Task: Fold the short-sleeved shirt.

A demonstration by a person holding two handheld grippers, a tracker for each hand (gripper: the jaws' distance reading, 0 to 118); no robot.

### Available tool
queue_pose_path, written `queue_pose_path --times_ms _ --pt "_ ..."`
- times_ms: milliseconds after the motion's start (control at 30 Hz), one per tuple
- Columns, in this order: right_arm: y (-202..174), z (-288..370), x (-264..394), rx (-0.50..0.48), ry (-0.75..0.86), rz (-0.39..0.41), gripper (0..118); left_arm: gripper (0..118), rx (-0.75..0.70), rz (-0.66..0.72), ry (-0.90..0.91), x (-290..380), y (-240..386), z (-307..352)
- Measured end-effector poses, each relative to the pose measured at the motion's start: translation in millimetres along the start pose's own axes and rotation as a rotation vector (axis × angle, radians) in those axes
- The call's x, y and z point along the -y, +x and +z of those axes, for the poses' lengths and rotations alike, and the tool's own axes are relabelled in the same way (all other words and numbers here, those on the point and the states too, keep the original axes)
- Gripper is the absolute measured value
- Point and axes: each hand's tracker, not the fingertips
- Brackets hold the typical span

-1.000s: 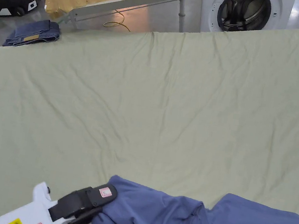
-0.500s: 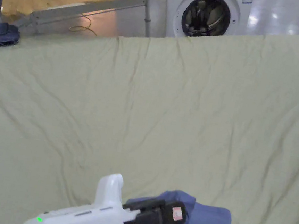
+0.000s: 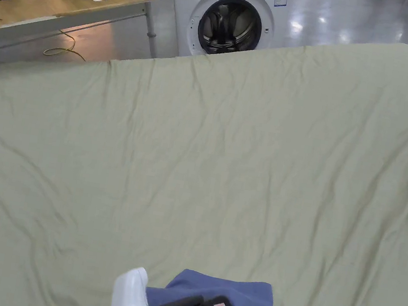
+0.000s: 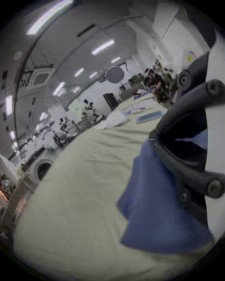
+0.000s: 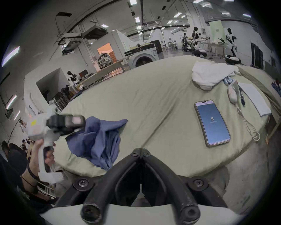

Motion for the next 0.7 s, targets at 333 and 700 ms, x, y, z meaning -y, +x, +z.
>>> queue_pose_path --times_ms 333,700 --pt "-55 -35 -8 -0.145 -0.065 0.14 0 24 -0.028 -0.077 -0.096 19 14 -44" --pt "-94 -177 -24 -0.083 -0.331 0.363 0 102 -0.09 0.089 0.132 -24 -37 99"
